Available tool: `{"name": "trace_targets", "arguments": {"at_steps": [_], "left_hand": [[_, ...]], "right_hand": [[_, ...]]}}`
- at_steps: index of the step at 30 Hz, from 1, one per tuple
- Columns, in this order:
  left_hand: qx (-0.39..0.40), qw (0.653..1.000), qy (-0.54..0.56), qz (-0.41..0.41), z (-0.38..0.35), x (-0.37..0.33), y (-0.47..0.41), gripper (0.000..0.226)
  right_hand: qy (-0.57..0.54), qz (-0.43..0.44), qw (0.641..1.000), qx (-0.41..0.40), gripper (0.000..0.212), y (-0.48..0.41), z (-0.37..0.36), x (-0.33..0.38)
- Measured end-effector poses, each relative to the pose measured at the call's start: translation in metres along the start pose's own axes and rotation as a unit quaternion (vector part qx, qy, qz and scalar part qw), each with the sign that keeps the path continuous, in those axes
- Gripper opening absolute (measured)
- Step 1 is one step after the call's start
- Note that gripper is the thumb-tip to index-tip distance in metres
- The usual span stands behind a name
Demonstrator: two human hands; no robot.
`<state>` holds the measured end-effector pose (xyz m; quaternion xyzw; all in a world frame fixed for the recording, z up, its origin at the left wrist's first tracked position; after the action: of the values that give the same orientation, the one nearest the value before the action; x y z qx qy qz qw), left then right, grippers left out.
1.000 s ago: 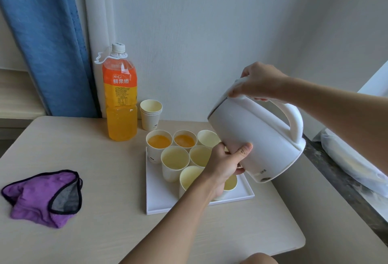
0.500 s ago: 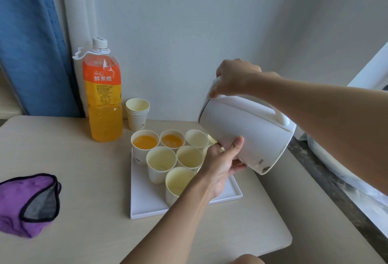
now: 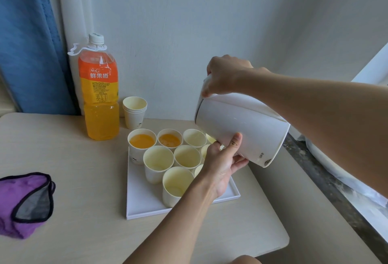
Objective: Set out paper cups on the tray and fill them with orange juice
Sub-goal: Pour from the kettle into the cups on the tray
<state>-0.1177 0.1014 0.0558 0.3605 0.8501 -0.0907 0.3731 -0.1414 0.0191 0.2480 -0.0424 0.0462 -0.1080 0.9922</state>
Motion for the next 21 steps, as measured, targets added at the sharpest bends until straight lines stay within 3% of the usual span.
{"name": "trace_targets", "arguments": {"at_steps": [7,21], "left_hand": [[0.008,1.000,0.004,-0.005,0.001,-0.001,0.000,0.069],[0.018,0.999,0.026,0.000,-0.001,0.000,0.000,0.069]], "right_hand": [[0.012,0.010,1.000,-0.001,0.034,-0.002,-0.001,0.005],[0.041,0.038,0.998,-0.002,0.035,-0.001,-0.003,0.013]]}}
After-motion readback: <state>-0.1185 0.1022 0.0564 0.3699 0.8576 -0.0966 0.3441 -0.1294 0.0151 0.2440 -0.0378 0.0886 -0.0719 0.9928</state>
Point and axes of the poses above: each hand's wrist, its own y-axis away from the middle knuckle, its own z-axis out of the back of the hand, x = y × z, the point moved 3 cm from there along -y, towards the middle knuckle, and after that the axes turned 5 degrees about -y, right-handed, at the moved point
